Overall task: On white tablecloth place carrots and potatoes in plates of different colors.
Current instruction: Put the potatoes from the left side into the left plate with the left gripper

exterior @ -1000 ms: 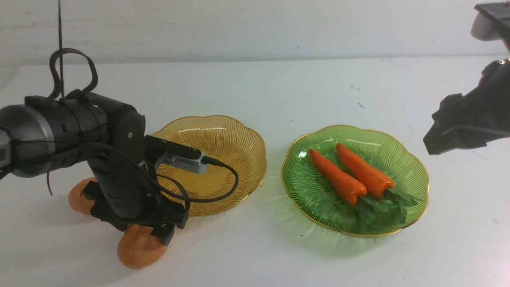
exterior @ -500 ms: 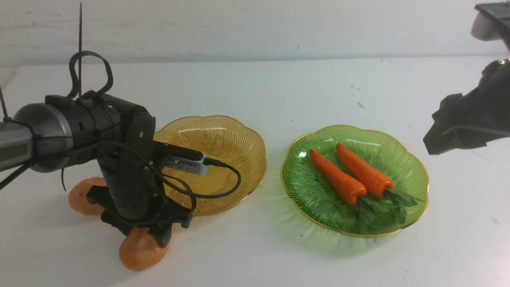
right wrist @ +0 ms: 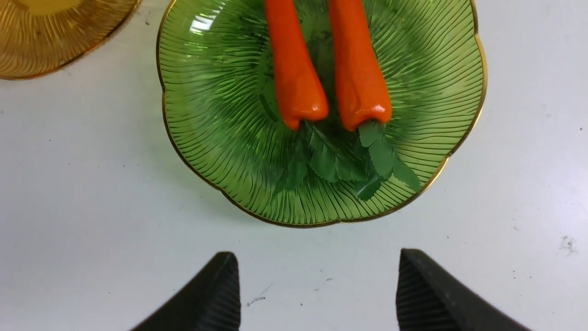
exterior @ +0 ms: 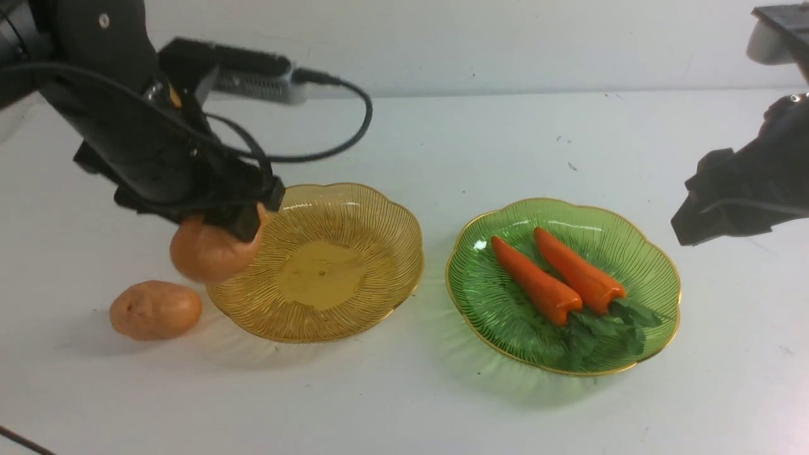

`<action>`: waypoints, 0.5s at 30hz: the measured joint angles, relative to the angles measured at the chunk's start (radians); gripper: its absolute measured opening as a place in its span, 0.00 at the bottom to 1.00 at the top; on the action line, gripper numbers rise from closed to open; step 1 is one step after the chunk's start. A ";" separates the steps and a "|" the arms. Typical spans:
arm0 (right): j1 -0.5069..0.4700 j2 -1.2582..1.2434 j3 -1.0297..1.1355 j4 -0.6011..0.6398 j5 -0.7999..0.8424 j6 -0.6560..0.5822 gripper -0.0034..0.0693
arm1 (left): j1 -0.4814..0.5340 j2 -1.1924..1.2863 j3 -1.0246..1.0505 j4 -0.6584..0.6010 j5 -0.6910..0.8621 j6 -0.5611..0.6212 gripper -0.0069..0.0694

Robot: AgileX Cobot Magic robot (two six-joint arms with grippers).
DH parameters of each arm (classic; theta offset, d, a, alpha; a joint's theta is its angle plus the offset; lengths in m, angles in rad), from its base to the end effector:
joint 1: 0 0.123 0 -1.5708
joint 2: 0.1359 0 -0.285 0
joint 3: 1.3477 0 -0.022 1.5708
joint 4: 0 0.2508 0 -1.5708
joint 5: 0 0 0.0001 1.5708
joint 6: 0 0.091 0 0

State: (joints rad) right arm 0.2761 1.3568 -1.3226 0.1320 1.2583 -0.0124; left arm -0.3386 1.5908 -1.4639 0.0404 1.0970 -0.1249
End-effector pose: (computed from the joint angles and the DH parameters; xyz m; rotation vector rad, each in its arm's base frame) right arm 0.2465 0.0817 0.3581 -0.3765 2.7607 0.2518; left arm 0.3160 -0.1078 0.3340 0.3030 2.6919 -0.0845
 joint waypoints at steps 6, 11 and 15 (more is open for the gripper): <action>0.000 0.000 0.000 0.005 0.000 0.000 0.63 | 0.000 0.218 -0.004 -0.032 -0.166 0.008 0.62; 0.000 0.000 0.000 0.005 0.000 0.000 0.63 | 0.000 0.305 -0.011 -0.032 -0.221 0.010 0.69; 0.000 0.000 0.000 0.006 0.000 0.000 0.63 | 0.000 0.336 -0.027 -0.032 -0.253 0.010 0.75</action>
State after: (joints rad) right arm 0.2761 1.3568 -1.3226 0.1377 1.2583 -0.0124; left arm -0.3386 1.9266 -1.4908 0.0082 0.8439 -0.1153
